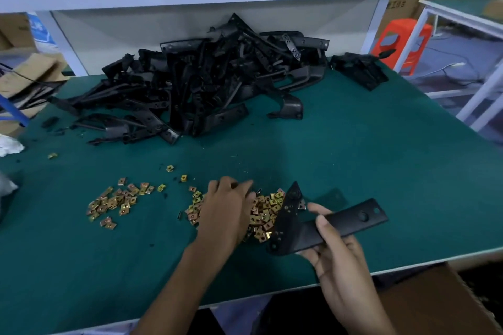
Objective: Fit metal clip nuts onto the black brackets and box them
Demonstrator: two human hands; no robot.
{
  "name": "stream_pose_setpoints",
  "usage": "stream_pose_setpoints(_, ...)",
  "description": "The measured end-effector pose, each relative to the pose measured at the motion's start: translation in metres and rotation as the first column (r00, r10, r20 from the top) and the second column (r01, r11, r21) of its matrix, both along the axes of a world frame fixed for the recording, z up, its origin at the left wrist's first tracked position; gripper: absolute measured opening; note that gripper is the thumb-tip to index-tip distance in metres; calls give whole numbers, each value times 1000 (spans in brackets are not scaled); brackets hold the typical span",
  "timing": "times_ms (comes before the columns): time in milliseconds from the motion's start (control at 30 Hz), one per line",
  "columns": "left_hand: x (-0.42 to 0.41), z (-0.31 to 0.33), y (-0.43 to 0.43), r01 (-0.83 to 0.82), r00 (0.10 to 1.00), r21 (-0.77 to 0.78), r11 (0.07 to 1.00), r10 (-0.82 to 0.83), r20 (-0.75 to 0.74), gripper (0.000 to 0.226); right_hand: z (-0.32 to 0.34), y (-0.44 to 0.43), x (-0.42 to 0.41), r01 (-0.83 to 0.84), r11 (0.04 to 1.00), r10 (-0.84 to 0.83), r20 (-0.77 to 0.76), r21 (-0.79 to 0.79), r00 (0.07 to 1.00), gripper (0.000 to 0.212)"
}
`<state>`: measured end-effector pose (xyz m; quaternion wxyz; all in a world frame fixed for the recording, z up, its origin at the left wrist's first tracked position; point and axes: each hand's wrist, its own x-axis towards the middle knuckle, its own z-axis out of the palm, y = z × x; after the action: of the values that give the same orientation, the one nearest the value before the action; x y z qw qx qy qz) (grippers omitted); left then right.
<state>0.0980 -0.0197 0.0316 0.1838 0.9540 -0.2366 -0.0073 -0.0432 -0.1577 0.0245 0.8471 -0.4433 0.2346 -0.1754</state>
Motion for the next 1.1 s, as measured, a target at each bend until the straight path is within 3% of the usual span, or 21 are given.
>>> stream_pose_setpoints(100,14,-8,-5,51,998,88,995,-49,-25,33,2,4,8,17,999,-18,14,45,1000,31)
stream_pose_setpoints(233,18,-2,1,40,993,-174,984,-58,-99,3,1,1,10,24,996,-26,22,85,999,25)
stream_pose_setpoints(400,2,10,14,-143,948,-521,841,-35,-316,6,1,2,13,6,991,-10,33,132,999,37)
stream_pose_setpoints(533,-9,13,24,-281,860,-676,681,-135,-493,13,2,7,18,-17,985,4,81,170,997,40)
stream_pose_setpoints(667,-14,13,31,-331,830,-707,624,-164,-534,20,-3,10,22,-44,978,25,94,206,995,40)
stream_pose_setpoints(1100,-7,10,26,-397,817,-723,566,-141,-559,8,-7,9,23,-65,977,48,86,202,995,29)
